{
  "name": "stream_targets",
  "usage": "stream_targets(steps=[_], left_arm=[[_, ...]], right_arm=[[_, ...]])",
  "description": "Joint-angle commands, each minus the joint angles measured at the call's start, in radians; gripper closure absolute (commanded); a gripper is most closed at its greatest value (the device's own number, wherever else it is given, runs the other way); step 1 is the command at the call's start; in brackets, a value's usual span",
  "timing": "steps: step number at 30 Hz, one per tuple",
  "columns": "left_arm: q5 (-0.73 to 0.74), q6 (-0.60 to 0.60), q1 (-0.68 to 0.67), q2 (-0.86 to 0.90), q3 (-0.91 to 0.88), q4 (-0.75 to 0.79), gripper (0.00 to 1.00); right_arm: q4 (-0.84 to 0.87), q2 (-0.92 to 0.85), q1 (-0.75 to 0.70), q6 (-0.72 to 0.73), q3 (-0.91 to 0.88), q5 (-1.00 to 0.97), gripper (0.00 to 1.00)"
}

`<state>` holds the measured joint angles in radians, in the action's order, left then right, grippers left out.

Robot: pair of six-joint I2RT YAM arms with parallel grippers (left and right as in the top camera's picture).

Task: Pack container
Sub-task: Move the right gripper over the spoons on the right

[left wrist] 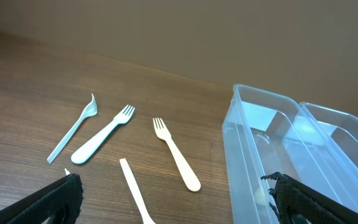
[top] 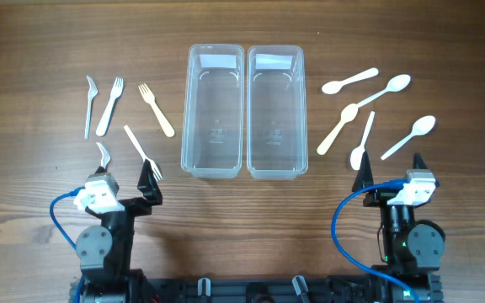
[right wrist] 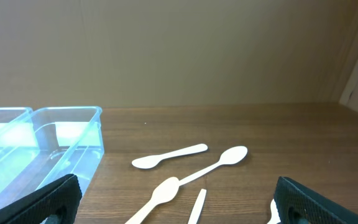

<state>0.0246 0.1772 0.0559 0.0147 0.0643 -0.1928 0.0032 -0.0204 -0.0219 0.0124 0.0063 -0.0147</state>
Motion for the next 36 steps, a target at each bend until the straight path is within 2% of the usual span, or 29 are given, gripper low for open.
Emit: stream_targets(steps=[1, 30, 33, 34, 36], left_arm=[[0.008, -0.016, 0.008, -0.007, -0.008, 0.006, 0.0], [0.008, -0.016, 0.008, -0.007, -0.008, 0.006, 0.0], [0.008, -0.016, 0.008, -0.007, -0.008, 0.006, 0.0], [0.008, -0.016, 0.008, -0.007, -0.008, 0.006, 0.0], [0.008, -0.016, 0.008, -0.007, -0.008, 0.006, 0.0]], right_arm=[[0.003, 0.003, -0.004, -0.012, -0.001, 0.016, 0.0], [0.004, 0.003, -0.004, -0.008, -0.001, 0.018, 0.0], [0.0, 0.003, -0.004, 0.109, -0.001, 0.077, 0.0], [0.019, 0.003, -0.004, 0.244, -0.001, 0.085, 0.0], [0.026, 0.003, -0.004, 0.332, 0.022, 0.083, 0.0]])
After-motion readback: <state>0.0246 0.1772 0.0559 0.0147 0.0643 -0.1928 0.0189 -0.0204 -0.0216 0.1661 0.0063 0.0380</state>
